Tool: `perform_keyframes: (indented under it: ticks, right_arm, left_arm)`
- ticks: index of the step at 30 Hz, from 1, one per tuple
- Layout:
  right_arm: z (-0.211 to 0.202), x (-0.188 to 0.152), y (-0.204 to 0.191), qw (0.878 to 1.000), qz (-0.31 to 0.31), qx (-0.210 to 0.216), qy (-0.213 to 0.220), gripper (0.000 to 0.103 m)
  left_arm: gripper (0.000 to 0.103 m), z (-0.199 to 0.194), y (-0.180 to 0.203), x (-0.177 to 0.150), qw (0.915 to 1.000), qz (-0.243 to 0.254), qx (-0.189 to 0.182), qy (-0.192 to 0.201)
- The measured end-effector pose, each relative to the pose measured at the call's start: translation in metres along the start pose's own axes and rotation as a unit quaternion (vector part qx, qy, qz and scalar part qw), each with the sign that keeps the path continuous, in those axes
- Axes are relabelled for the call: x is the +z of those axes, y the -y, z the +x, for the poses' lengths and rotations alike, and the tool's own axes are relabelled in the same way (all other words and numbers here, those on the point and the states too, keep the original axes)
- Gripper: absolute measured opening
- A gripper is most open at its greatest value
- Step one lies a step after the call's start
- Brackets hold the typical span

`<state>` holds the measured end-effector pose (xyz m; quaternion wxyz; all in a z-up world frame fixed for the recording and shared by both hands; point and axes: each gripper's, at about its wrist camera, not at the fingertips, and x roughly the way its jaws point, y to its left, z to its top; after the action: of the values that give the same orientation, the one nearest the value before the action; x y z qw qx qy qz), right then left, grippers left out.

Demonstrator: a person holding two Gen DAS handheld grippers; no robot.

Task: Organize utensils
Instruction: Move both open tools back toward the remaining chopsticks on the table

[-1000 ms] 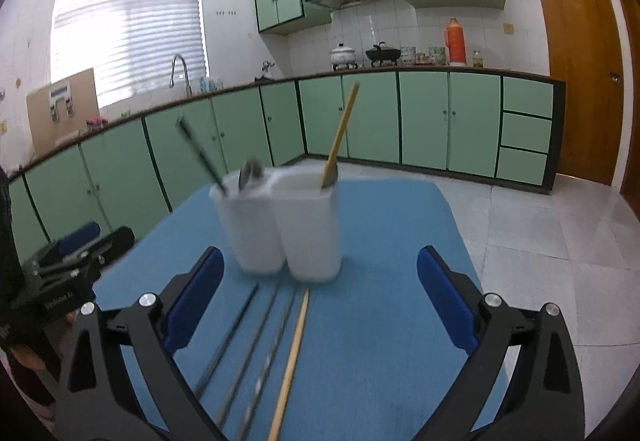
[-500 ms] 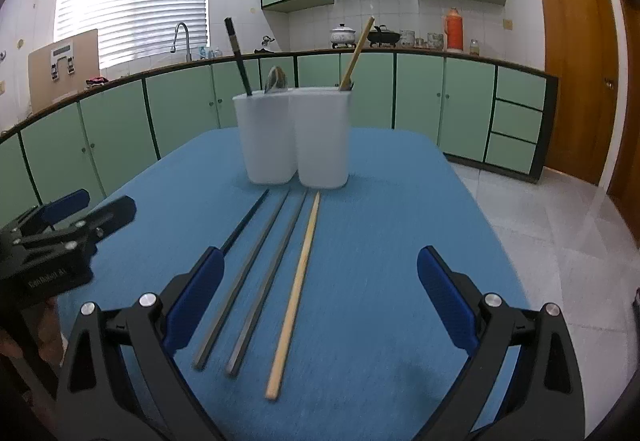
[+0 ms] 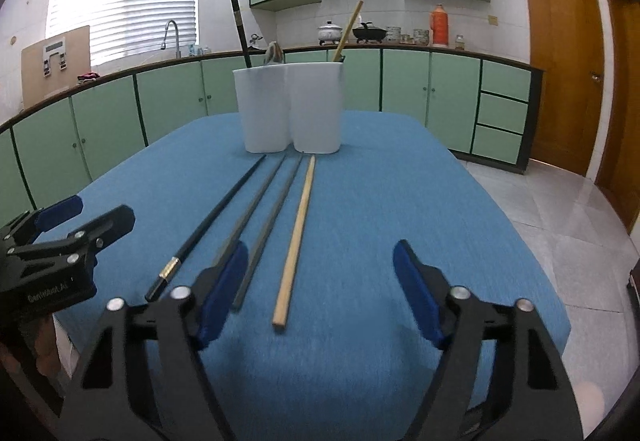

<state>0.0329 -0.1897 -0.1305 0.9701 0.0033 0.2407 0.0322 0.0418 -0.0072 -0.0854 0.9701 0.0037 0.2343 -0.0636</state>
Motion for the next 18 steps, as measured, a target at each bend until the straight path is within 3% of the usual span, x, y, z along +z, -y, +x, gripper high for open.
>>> perform_keyframes:
  ticks: [18]
  right_arm:
    - [-0.004, -0.027, -0.014, 1.000, -0.025, 0.005, 0.008, 0.022]
  left_arm:
    - [0.095, -0.017, 0.007, -0.023, 1.0000, 0.007, -0.002, 0.000]
